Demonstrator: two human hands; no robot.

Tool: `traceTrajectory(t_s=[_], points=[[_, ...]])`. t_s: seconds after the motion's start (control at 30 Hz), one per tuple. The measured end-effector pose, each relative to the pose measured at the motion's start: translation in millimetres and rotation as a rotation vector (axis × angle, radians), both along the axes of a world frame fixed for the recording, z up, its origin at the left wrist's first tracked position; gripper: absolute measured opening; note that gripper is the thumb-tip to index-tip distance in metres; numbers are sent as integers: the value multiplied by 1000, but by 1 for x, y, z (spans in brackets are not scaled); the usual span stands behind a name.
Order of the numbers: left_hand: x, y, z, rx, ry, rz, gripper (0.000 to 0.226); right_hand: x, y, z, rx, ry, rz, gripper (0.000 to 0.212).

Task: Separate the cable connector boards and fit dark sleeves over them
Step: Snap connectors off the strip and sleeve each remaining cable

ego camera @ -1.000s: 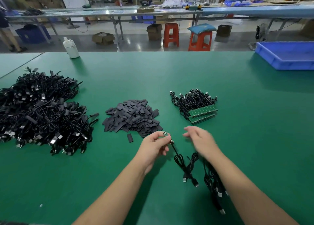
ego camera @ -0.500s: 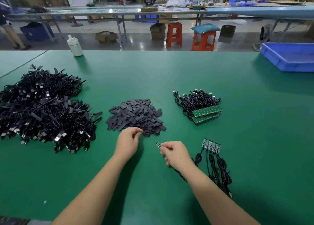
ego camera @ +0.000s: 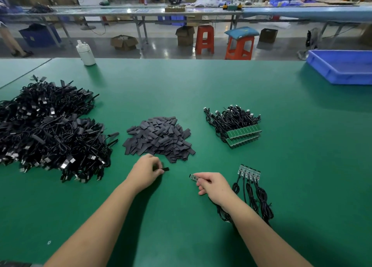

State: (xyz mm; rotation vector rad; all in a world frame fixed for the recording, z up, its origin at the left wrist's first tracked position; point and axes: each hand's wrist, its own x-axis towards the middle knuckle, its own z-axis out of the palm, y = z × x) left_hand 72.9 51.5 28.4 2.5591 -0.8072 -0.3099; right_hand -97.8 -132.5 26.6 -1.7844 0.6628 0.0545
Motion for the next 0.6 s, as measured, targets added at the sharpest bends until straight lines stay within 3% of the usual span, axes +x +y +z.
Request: traceTrajectory(t_s=[0.13, 0.2, 0.33, 0.5, 0.6], points=[[-27, -15, 10, -268, 361, -79, 12, -1, 2, 3, 51, -11, -30, 31], [-43, -23, 7, -303, 426, -143, 20, -1, 1, 3, 66, -1, -41, 29], [-61, -31, -2, -232, 224, -155, 25, -4, -1, 5, 119, -12, -46, 28], [-67, -30, -1, -156, -9, -314, 20, -5, -3, 9, 145, -26, -4, 28], [-65, -27, 3, -215, -46, -309, 21, -7, -5, 14, 144, -38, -6, 28]])
